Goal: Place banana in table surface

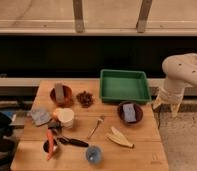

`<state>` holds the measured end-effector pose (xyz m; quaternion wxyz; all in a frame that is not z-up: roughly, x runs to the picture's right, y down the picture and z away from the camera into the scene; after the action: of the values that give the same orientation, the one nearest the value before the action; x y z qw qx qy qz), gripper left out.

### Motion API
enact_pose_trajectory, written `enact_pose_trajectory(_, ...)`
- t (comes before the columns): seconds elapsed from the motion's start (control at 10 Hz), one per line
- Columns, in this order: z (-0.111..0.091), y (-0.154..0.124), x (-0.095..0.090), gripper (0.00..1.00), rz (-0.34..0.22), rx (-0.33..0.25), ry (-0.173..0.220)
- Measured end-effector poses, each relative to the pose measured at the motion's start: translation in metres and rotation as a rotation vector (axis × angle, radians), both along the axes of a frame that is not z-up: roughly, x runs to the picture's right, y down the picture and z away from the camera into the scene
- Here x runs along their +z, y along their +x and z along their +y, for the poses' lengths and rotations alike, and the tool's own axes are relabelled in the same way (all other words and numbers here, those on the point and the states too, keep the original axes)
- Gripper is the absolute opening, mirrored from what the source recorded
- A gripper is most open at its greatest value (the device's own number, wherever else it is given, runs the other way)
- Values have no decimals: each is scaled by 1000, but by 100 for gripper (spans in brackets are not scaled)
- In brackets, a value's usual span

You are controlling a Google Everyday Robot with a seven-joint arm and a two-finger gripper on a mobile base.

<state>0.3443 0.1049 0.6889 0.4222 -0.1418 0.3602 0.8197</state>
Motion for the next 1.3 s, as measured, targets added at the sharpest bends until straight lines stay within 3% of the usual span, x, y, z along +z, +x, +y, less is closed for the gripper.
enact_pose_trajectory(1.1, 1, 0, 0, 62, -1, -1, -1)
enact_pose_trajectory(1.3, 5, -3, 0, 62, -3, -28, -2)
